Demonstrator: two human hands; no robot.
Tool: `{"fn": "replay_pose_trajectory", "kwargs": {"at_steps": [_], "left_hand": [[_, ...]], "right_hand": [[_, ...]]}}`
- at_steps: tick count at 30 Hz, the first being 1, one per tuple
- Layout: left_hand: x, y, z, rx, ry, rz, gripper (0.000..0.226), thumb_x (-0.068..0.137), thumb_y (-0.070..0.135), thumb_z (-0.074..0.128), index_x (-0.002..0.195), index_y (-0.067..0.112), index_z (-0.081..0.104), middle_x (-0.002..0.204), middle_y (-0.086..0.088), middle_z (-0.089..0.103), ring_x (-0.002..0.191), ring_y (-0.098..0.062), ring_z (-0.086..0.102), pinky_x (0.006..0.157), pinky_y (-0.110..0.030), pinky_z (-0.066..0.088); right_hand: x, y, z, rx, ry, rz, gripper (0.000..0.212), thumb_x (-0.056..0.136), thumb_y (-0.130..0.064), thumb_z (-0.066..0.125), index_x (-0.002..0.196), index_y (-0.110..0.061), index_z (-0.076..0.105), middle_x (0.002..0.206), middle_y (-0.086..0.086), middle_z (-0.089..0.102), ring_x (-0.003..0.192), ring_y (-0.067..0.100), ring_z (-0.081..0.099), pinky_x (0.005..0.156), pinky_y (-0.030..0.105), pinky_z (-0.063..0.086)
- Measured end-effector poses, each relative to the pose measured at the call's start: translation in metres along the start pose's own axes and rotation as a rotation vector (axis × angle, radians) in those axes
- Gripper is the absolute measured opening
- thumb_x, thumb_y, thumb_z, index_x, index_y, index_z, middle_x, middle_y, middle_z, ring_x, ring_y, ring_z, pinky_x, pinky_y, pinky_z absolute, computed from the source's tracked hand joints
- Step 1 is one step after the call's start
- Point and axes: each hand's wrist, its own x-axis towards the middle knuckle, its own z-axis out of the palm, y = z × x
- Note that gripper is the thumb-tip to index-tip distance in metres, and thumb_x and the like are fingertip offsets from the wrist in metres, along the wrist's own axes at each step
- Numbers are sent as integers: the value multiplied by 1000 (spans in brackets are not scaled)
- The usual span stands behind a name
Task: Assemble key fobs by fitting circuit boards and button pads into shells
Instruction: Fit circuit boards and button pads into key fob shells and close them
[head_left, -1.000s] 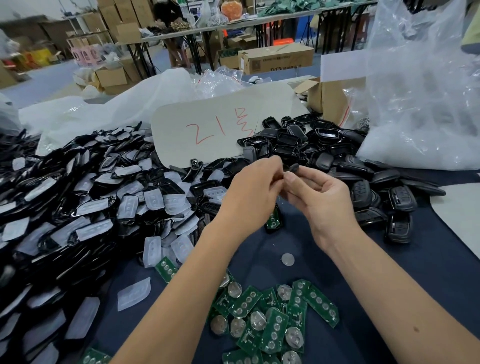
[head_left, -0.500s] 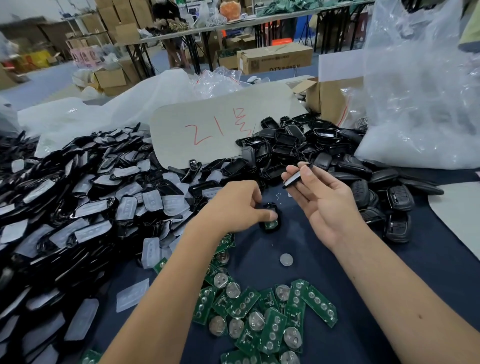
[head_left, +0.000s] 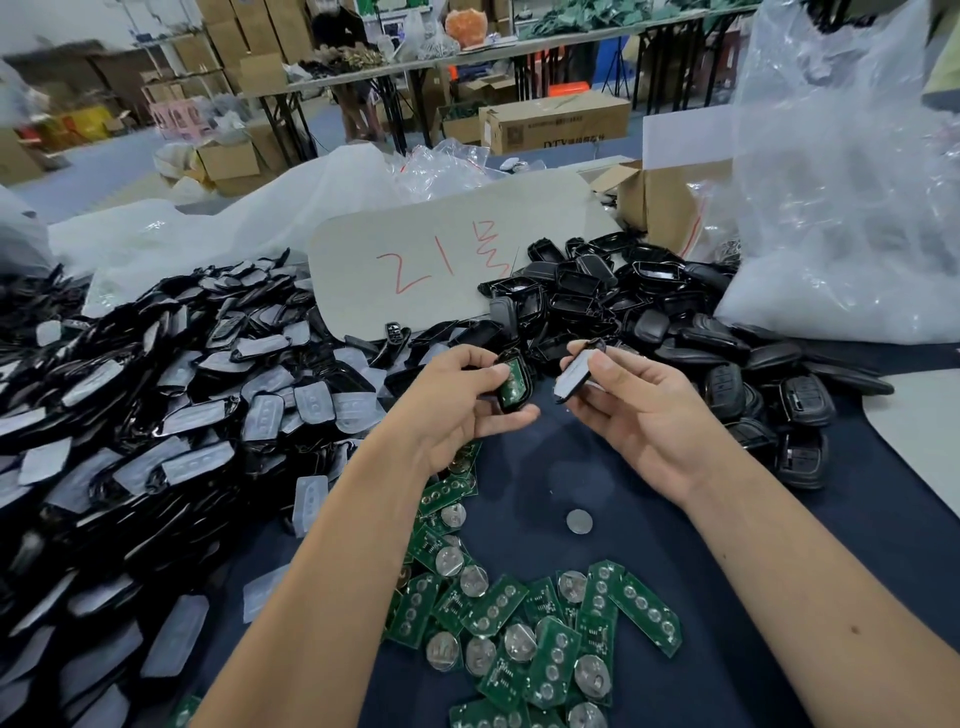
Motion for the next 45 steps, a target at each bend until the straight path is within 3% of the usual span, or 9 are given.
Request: {"fn": "replay_pose_trajectory", "kwargs": {"at_steps": [7,11,17,23,28,34,39,42,45], "left_hand": [[2,-2,0,23,11,51,11,101,1,60,99,8,50,92,-25,62,67,-31,69,54,-29,60],[4,-4,3,3,-11,71,14,101,0,59,96,8,49,72,-13,71,62,-29,73,53,-31,61],[4,-8,4,-20,-3,107,15,101,0,59,98,9,48,82,-16,73,69,-34,75,59,-37,63],[4,-12,14,94,114,250,18,96,7,71,94,6,53,93,-31,65,72,-31,71,61,-37,62],[2,-17,27,297,147,406,18,89,11,80,83,8,64,63,-4,65,61,-15,66,61,-33,63],[-5,-15,36,468,130,462,12,88,4,79,92,15,80,81,1,78,77,-14,77,68,-34,65],[-8,-8,34,713,65,509,20,87,7,76,97,22,82,82,8,78,75,-11,74,77,-37,64],[-10,-5,32,752,28,540,23,77,13,87,93,28,82,82,13,77,75,-6,73,75,-27,61],[-8,-5,29,761,45,545,26,70,17,92,89,31,80,80,13,75,72,-9,72,73,-28,61]], "right_hand": [[-2,5,7,-46,-32,-14,33,84,-17,70,113,-2,73,103,9,77,96,17,73,94,32,60],[-2,5,8,-44,-5,-32,33,83,-15,69,112,-1,72,100,10,77,92,18,73,88,31,62],[-2,5,9,-60,25,-39,32,81,-14,69,110,1,72,97,11,77,90,19,73,90,33,62],[-1,4,6,-126,128,-83,32,72,-19,78,100,-4,78,89,8,77,82,16,72,82,28,63],[-1,5,5,-215,202,-141,25,67,-23,84,89,-11,81,83,3,77,76,11,70,74,24,61],[-2,7,4,-291,267,-181,10,78,-13,87,87,-14,83,85,7,79,77,14,71,72,24,60],[-2,8,5,-365,292,-219,12,78,-15,89,79,-26,85,82,6,80,76,16,74,71,26,62],[-1,9,5,-378,322,-221,13,74,-21,92,82,-17,84,82,10,79,74,19,74,73,34,62],[0,10,4,-427,350,-222,20,71,-28,95,82,-16,82,81,10,79,72,20,72,77,43,61]]}}
